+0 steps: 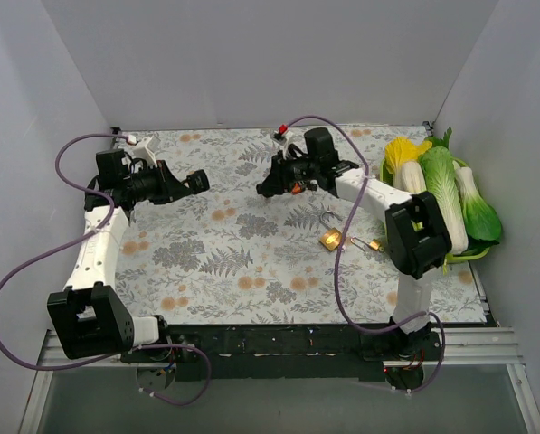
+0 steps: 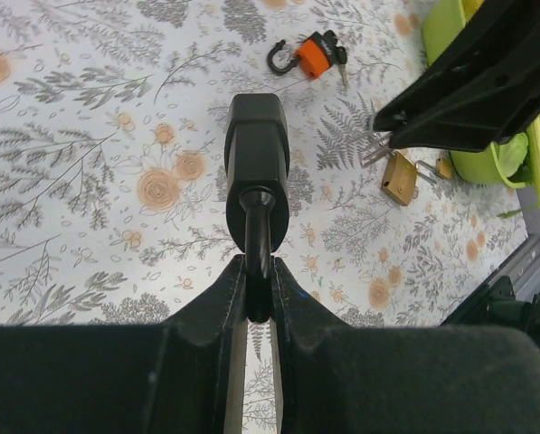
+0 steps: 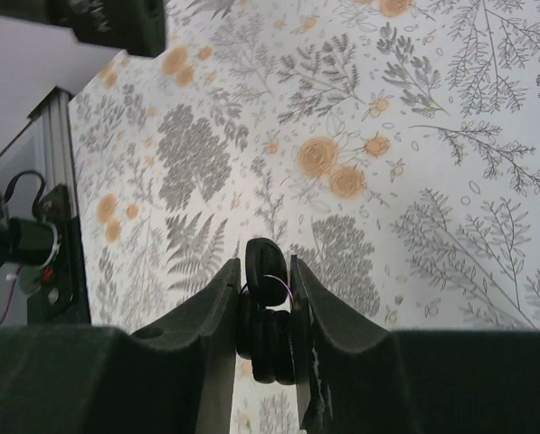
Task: Lock with the key
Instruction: Place the key at the center of the board.
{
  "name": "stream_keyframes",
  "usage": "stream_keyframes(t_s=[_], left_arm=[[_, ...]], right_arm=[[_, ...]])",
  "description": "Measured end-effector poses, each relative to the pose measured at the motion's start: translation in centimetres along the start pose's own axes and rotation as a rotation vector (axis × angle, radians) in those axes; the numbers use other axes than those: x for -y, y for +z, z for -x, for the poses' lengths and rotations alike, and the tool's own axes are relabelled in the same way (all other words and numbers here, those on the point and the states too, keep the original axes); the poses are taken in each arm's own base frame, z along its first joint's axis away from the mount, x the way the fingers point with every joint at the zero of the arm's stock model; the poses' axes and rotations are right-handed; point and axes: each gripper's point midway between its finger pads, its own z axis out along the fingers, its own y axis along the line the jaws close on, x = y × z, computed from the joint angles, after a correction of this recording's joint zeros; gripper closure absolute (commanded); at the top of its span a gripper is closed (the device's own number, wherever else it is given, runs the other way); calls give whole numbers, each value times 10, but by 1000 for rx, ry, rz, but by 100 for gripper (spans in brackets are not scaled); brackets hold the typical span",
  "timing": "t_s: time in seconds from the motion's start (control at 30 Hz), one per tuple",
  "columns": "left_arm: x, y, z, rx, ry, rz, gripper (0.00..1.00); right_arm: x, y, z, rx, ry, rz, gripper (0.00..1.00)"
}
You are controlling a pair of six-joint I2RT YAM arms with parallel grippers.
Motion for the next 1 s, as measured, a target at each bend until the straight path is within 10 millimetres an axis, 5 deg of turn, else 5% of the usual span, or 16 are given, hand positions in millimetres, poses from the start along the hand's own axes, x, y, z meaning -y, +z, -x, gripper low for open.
stream_keyframes(t_s=[0.2, 0.37, 0.7, 0.83, 1.0], left_arm=[[-11, -4, -13, -9, -64, 48, 100], [-9, -6, -19, -10, -83, 48, 100], [-12, -3, -22, -3, -99, 50, 100], [-13, -3, -22, -2, -100, 50, 100], [-14, -3, -22, -1, -100, 51, 100]], right_arm=[[57, 61, -7, 34, 90, -82, 99], [102, 89, 0, 87, 102, -145, 99], [171, 108, 31, 203, 53, -317, 99], [192, 110, 29, 222, 61, -378, 98], [210, 108, 18, 222, 84, -430, 67]])
